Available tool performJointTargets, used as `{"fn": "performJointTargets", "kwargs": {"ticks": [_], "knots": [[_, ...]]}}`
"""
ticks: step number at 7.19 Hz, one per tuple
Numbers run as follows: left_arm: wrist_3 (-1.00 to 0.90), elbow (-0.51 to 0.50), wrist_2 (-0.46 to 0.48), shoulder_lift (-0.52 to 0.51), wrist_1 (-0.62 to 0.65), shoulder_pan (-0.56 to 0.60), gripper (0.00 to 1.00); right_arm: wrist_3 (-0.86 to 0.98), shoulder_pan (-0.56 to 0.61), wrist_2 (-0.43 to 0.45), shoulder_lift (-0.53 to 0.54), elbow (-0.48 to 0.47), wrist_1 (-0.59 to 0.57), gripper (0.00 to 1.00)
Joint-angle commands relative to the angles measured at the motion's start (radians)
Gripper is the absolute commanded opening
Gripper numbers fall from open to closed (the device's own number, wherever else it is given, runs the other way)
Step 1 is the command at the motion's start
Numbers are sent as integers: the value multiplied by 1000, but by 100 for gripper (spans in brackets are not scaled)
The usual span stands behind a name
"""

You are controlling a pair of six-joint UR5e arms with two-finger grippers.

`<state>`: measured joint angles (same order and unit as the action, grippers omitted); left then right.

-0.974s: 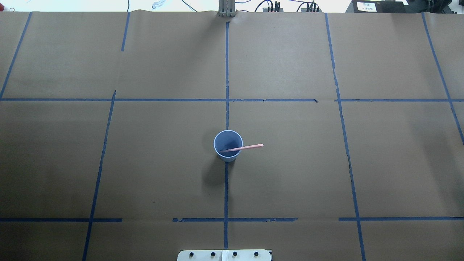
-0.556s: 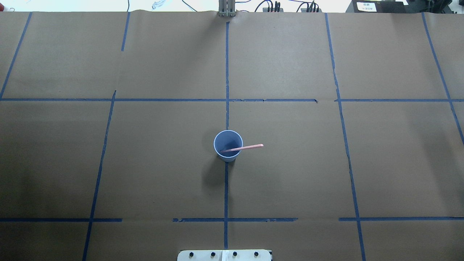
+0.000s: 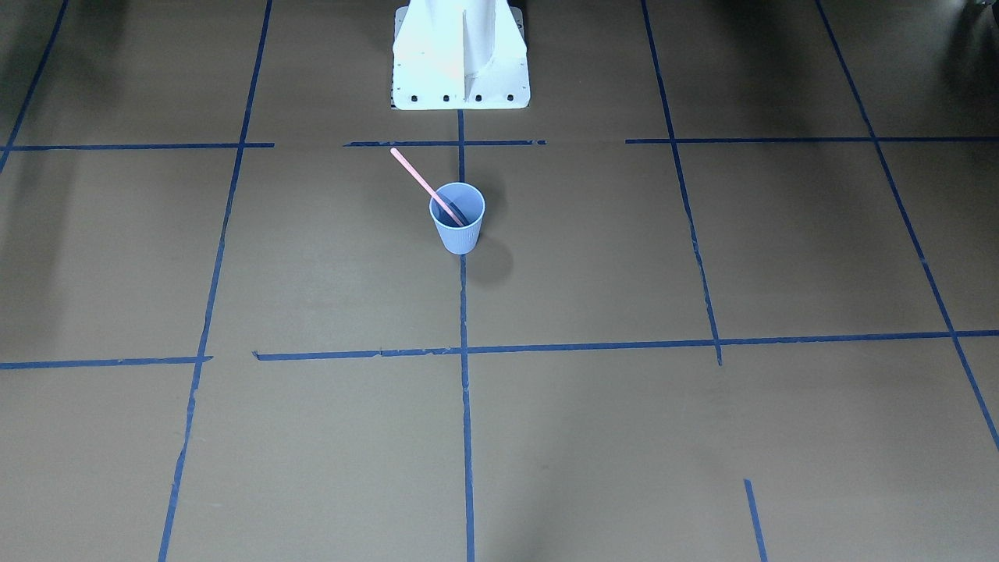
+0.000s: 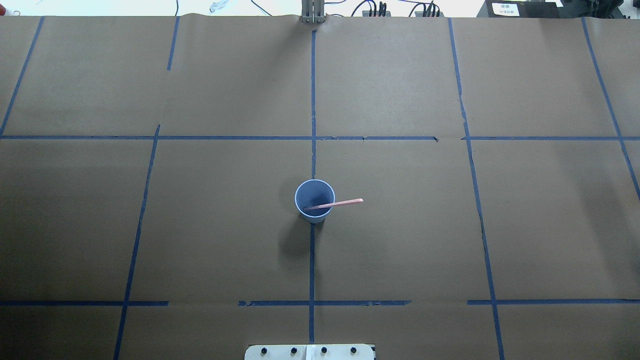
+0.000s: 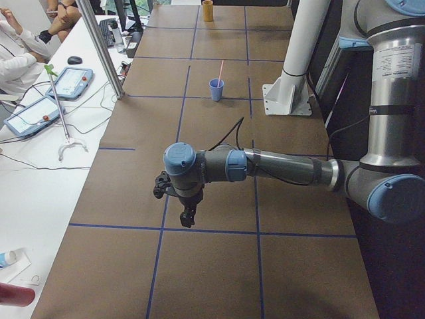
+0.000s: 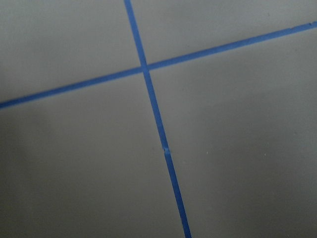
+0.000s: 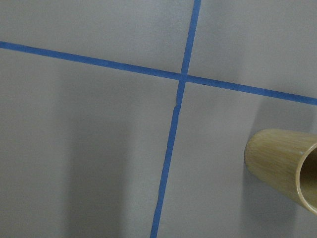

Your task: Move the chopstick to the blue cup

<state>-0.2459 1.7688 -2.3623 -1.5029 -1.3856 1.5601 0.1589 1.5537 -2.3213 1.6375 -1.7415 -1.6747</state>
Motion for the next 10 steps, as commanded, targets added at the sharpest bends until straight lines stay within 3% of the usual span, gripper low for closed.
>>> {"fn": "performJointTargets", "kwargs": {"ticks": [1,2,5,7,10], "knots": [[10,9,-32,21,2,3,100,1,-3,13,-5,-9,3,100],[16,0,-101,39,-12,2,100,7,-12,14,-4,-28,0,100],[74,-43,-103,13,-48,-2,100,25,-17,36,11,-53,6,100],[71,-40,-16,18,-75,-2,100,24,-17,13,33,-69,9,100],[82,-31,-11,13,-79,-3,100,8,-20,8,21,-62,6,100]]}}
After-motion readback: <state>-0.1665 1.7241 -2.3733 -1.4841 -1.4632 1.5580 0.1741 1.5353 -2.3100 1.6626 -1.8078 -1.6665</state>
